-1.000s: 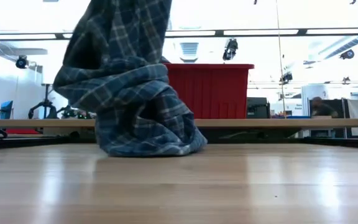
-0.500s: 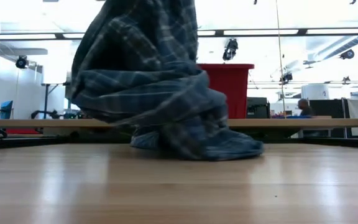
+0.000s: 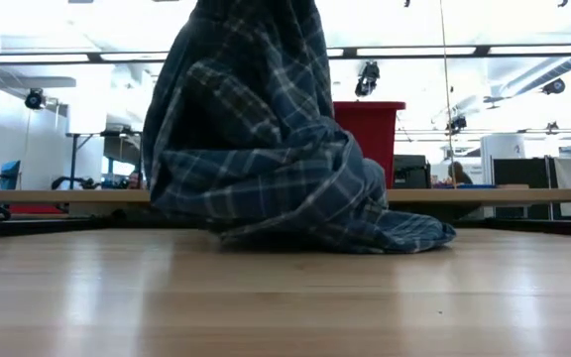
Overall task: Fold Laundry from Bin
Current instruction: Fold the blue patterned pants
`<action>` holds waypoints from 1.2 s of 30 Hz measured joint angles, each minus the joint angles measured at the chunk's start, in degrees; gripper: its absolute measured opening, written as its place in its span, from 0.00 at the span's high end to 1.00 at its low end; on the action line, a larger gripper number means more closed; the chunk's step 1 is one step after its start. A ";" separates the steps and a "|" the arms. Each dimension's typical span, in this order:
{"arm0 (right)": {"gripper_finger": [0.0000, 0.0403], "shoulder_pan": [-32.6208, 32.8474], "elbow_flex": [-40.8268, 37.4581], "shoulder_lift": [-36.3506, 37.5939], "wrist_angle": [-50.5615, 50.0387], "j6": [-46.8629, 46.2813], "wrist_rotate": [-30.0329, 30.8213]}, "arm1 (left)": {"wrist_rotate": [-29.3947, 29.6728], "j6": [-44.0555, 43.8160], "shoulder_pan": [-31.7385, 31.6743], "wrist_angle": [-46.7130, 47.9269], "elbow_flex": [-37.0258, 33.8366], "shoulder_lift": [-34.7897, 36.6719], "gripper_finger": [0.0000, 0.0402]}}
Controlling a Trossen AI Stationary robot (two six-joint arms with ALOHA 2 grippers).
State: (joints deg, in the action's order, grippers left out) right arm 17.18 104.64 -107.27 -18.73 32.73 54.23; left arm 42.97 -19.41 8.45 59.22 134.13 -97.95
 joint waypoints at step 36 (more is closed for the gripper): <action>0.52 2.77 -7.58 20.89 -27.05 -52.07 -10.59 | 7.08 -5.19 0.24 16.06 0.00 0.37 1.00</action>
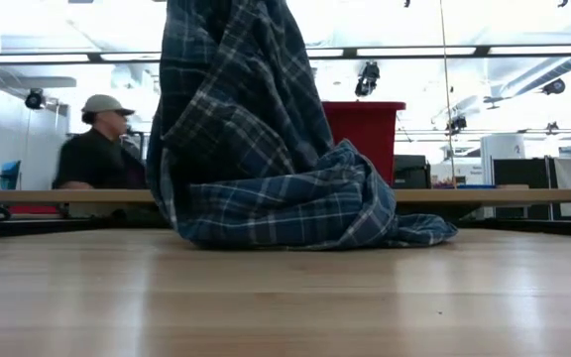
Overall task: Fold Laundry from Bin
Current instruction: Fold the blue patterned pants
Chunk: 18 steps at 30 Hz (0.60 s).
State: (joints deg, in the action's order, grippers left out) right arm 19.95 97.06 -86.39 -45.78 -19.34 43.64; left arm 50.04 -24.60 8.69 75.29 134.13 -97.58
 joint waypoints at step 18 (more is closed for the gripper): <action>0.52 -3.08 15.62 -39.27 16.37 40.12 -6.36 | -3.02 -3.14 -0.44 -1.61 0.77 -1.11 1.00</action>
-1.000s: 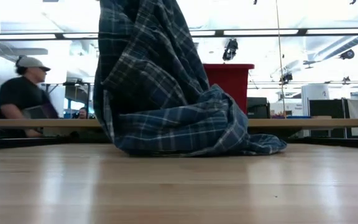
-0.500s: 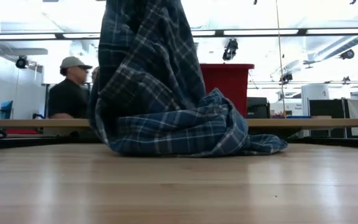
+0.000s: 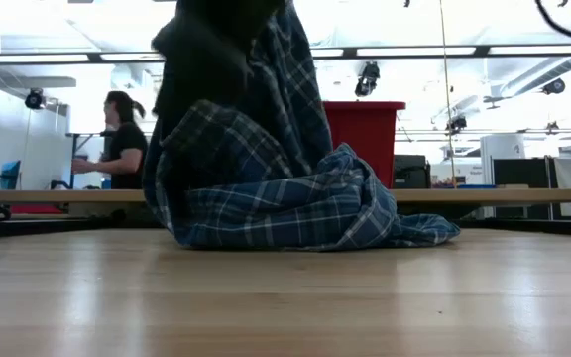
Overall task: Fold Laundry from Bin
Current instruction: Fold the blue patterned pants
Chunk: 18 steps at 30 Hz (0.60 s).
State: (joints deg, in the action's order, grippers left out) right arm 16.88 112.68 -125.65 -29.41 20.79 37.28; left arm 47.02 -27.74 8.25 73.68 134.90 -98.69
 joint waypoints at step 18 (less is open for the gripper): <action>0.93 -5.00 21.16 -14.60 -38.15 -9.95 11.14 | -1.04 -0.07 -0.86 1.90 -0.03 1.40 1.00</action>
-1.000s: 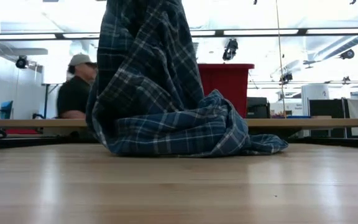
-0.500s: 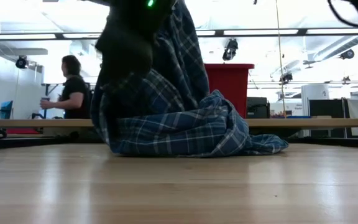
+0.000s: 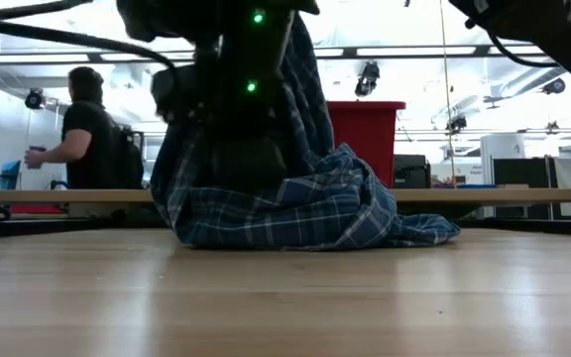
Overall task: Fold Laundry from Bin
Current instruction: Fold the blue patterned pants
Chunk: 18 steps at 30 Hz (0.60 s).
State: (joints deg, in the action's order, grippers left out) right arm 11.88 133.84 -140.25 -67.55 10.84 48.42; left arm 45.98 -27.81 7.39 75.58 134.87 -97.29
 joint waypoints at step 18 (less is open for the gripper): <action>0.98 5.73 0.02 38.97 -3.72 -12.53 -0.53 | 4.68 1.82 -4.19 9.08 0.01 5.49 1.00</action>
State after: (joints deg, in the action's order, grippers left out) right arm 17.60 133.86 -101.28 -71.27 -1.70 47.89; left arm 50.66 -25.99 3.20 84.66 134.88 -91.80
